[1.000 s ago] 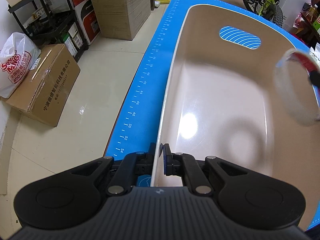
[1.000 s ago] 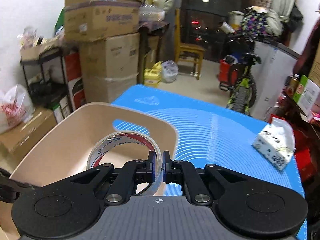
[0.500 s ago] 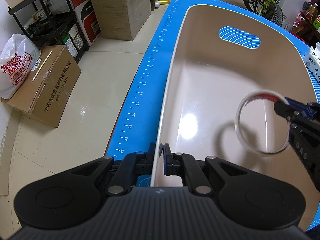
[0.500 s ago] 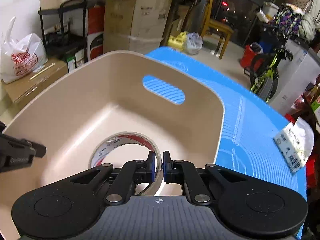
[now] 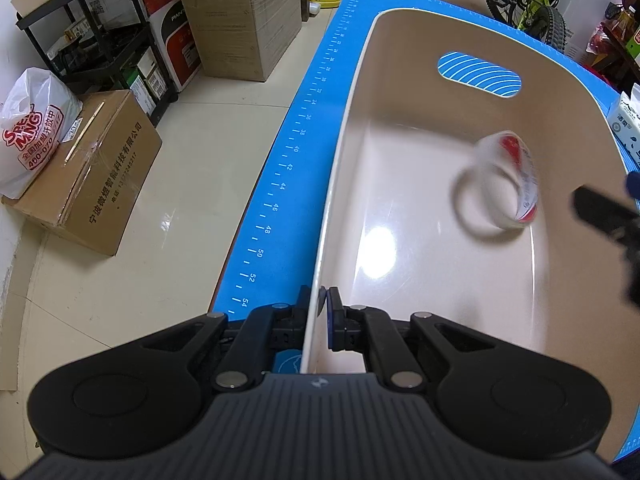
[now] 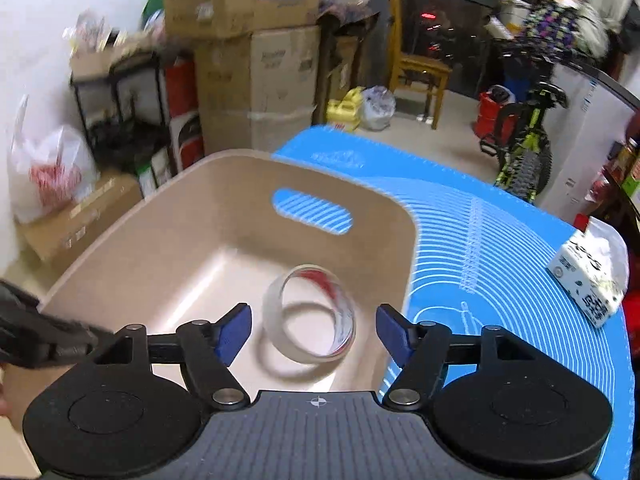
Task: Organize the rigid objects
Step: 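Lift the clear tape roll with the right tool and carry it over the bin, then open the right tool to drop the tape roll into the bin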
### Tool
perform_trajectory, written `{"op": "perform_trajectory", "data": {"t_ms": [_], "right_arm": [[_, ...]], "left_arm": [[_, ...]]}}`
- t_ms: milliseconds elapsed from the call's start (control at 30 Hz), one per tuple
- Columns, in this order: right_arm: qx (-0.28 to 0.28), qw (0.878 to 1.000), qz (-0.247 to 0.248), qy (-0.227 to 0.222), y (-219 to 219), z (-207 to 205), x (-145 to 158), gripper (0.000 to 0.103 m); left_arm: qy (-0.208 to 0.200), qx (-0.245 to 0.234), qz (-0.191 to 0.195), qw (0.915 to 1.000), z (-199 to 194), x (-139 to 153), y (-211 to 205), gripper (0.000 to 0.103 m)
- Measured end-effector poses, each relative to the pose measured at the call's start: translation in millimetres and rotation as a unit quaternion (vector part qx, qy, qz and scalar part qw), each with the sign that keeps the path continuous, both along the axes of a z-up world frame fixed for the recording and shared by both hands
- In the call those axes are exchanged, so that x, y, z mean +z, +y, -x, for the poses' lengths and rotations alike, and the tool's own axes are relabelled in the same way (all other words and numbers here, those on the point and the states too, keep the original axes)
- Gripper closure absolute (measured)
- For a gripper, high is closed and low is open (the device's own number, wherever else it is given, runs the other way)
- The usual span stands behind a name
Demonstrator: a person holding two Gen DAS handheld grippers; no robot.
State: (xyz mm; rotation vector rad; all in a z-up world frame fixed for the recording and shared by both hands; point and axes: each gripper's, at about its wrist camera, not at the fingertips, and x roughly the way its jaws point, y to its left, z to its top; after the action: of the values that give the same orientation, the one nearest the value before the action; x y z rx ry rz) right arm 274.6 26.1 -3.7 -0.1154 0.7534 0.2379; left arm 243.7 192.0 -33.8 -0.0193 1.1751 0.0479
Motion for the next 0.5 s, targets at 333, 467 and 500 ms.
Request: {"op": "perform_trajectory", "data": {"t_ms": [333,467,500], "right_arm": [[-0.05,0.996,-0.039,-0.059,-56.0,20.8,44.1,0.023],[-0.07,0.995,-0.037,-0.066,-86.3,33.6,43.8,0.022],[-0.074,0.994,-0.034,-0.067,-93.6,37.2,41.6,0.022]], "left_arm": [[0.0,0.001,-0.001,1.0,-0.3,0.7,0.0,0.094],[0.0,0.001,-0.001,1.0,-0.1,1.0,0.3,0.094],[0.0,0.001,0.0,1.0,-0.2,1.0,0.4,0.094]]}}
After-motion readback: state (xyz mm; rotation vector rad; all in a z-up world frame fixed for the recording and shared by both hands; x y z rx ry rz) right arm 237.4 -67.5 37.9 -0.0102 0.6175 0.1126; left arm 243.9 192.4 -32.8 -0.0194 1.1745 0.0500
